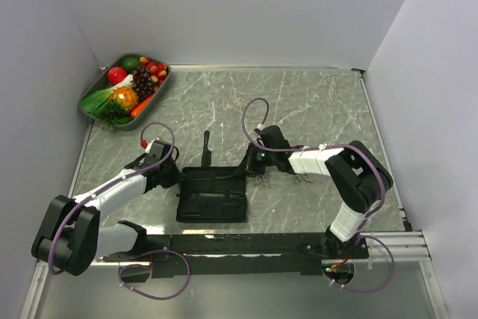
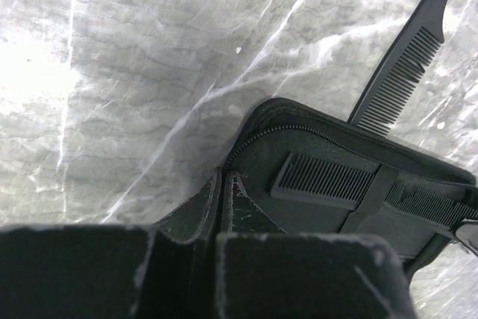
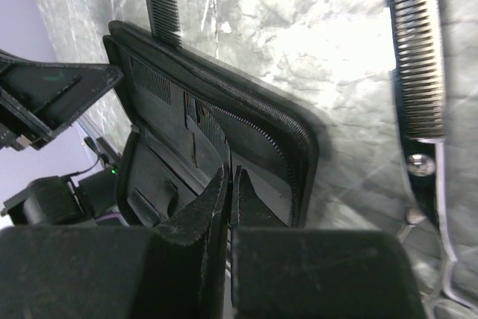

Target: Sort the hair-cutting tools

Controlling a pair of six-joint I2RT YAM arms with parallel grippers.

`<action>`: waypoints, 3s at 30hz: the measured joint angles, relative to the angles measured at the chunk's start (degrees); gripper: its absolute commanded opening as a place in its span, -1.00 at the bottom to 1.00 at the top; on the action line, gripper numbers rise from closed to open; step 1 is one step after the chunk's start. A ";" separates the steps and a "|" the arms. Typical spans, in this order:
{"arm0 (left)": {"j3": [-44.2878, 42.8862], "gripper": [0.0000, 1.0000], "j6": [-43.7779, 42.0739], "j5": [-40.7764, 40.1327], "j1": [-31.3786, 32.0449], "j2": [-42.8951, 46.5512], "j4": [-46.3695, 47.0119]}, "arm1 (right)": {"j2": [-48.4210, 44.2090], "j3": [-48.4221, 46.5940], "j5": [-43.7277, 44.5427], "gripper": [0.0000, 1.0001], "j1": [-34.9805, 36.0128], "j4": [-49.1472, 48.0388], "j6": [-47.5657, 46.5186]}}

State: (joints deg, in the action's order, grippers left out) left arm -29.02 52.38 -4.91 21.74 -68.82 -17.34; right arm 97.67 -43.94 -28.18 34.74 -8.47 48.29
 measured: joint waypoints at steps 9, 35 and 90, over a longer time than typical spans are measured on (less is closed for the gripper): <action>-0.48 -0.98 -0.55 0.04 0.00 0.09 -1.49 | 0.09 0.26 4.59 -1.00 3.39 -2.12 6.08; -1.05 -0.98 -1.57 -0.37 0.00 0.00 -2.47 | -1.42 -3.67 13.60 0.18 5.86 7.87 2.71; -1.09 -0.98 -0.42 -2.75 0.07 17.09 -12.20 | 37.97 -70.47 39.85 -0.03 18.88 51.91 -17.59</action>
State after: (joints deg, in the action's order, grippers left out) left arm -30.11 51.96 -7.66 21.80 -51.72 -29.54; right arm 135.63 -114.41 11.66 53.63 43.44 30.70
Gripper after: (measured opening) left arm 0.022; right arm 0.549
